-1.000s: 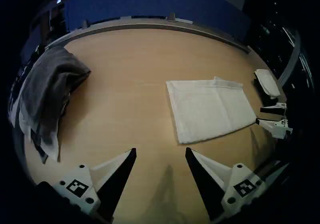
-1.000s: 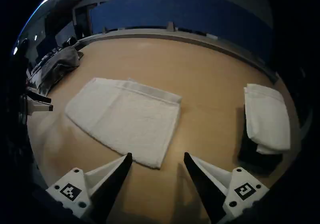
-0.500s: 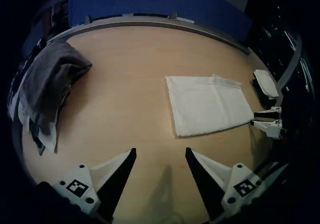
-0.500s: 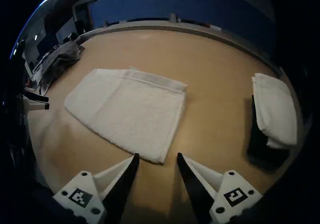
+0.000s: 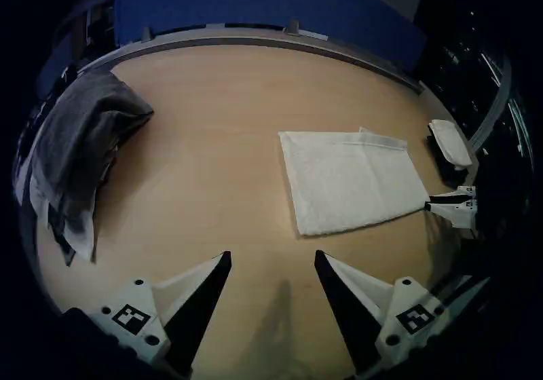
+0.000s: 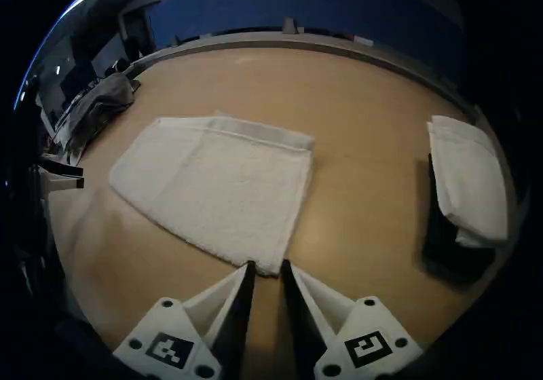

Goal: Fold towel

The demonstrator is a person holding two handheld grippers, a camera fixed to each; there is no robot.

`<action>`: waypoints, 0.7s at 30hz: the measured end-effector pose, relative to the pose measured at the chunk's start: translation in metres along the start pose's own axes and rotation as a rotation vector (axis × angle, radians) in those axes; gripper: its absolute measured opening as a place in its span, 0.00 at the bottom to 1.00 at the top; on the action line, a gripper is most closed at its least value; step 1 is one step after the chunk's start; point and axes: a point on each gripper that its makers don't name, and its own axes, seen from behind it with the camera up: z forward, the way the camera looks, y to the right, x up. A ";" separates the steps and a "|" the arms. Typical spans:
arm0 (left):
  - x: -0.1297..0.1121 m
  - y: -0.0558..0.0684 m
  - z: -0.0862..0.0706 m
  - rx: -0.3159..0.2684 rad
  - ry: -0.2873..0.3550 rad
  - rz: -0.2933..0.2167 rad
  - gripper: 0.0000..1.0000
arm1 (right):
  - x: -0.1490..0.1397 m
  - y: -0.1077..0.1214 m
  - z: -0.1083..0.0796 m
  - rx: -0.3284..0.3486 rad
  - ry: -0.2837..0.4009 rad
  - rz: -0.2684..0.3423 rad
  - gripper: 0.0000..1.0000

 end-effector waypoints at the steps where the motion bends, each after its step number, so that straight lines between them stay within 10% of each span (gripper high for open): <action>1: 0.000 0.000 0.000 0.000 0.000 0.000 0.91 | 0.000 0.000 0.000 -0.001 0.000 0.001 0.24; 7: 0.001 0.000 0.002 -0.003 -0.002 0.003 0.91 | 0.000 0.000 0.000 0.001 -0.002 0.004 0.07; 21: 0.003 0.004 0.005 -0.020 -0.004 0.012 0.91 | 0.020 -0.007 -0.014 0.013 0.043 -0.015 0.04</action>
